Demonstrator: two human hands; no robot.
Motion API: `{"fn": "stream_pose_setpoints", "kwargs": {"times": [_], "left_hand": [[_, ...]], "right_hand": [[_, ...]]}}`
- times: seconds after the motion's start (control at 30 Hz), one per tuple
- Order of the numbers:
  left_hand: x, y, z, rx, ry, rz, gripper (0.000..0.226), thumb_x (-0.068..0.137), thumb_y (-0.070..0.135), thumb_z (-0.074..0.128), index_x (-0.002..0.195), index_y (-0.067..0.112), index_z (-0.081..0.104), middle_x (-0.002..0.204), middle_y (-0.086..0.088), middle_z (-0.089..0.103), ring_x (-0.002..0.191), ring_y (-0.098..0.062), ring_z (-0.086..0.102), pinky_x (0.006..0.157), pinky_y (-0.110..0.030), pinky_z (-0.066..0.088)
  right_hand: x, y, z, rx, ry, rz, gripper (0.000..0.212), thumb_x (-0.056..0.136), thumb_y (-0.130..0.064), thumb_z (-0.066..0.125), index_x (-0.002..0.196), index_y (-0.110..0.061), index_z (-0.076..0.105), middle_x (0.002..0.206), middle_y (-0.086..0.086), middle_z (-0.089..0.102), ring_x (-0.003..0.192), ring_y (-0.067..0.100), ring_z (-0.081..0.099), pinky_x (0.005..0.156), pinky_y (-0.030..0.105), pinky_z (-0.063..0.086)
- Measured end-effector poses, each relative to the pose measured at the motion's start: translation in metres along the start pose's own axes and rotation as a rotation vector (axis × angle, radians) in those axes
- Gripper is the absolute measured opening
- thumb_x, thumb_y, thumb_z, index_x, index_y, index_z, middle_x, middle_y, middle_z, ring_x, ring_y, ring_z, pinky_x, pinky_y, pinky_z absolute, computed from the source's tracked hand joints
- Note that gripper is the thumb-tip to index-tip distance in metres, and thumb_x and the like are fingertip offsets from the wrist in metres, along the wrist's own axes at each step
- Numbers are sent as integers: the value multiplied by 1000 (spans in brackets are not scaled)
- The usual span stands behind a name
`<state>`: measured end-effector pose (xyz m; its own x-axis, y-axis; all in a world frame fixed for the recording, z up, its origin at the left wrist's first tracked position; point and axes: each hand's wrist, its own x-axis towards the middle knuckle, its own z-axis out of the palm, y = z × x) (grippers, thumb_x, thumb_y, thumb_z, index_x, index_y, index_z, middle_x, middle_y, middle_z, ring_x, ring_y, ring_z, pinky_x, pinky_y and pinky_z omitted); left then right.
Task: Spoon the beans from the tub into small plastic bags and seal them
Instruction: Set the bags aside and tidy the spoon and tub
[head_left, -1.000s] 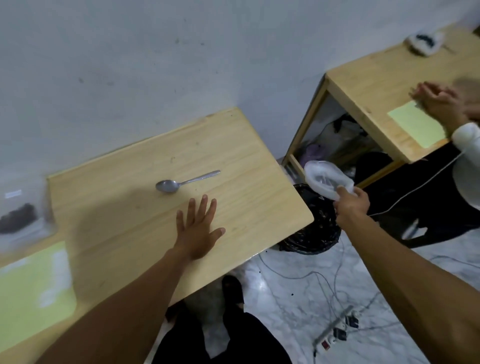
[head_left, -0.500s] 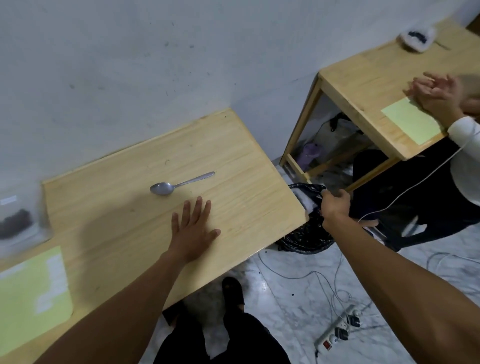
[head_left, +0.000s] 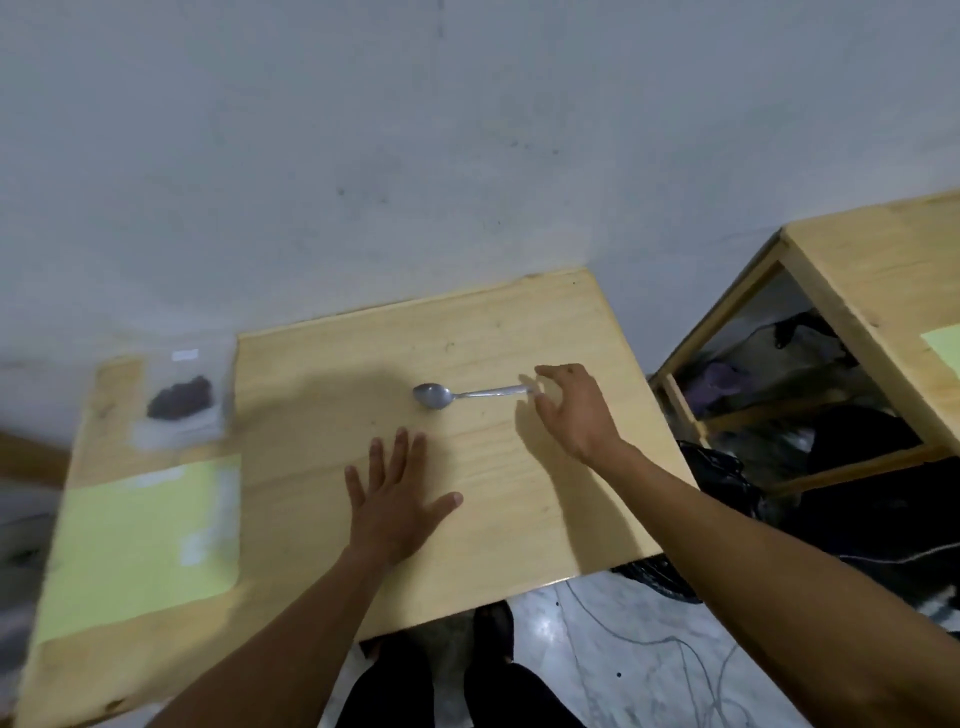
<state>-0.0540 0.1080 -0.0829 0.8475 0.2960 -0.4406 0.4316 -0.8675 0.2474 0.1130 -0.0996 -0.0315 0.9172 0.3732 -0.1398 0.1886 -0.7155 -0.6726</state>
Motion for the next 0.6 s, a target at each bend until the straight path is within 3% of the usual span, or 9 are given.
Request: {"fn": "stream_pose_setpoints", "kwargs": {"times": [0.17,0.33,0.53,0.6], "left_hand": [[5,-33,-13,-28,50,-135,93,85,78,32,154,34,-11,163,7,-20,149,-27,-20,117,-60,-5],[9,-58,-17,-56,57,-217,92,84,79,26,153,35,-14,161,3,-25,149,-26,-23,118,-59,-7],[11,-60,-13,-83,20,-210,91,85,80,24,148,38,-28,153,8,-41,142,-22,-38,115,-56,-18],[10,-60,-13,-72,9,-208,90,86,79,22,147,37,-30,152,7,-43,140,-24,-39,114,-57,-19]], "right_hand": [[25,-29,40,-299,-204,-153,42,93,-25,53,135,-25,54,131,4,53,112,31,52,90,42,47],[34,-38,59,-533,-198,-173,33,98,-27,43,127,-27,58,132,1,50,115,28,47,88,38,39],[44,-43,64,-522,-238,-136,23,91,-21,46,105,-16,64,114,5,56,106,29,51,85,40,45],[46,-49,65,-341,-260,-42,19,83,-17,46,86,-19,65,96,2,66,94,28,61,81,41,51]]}}
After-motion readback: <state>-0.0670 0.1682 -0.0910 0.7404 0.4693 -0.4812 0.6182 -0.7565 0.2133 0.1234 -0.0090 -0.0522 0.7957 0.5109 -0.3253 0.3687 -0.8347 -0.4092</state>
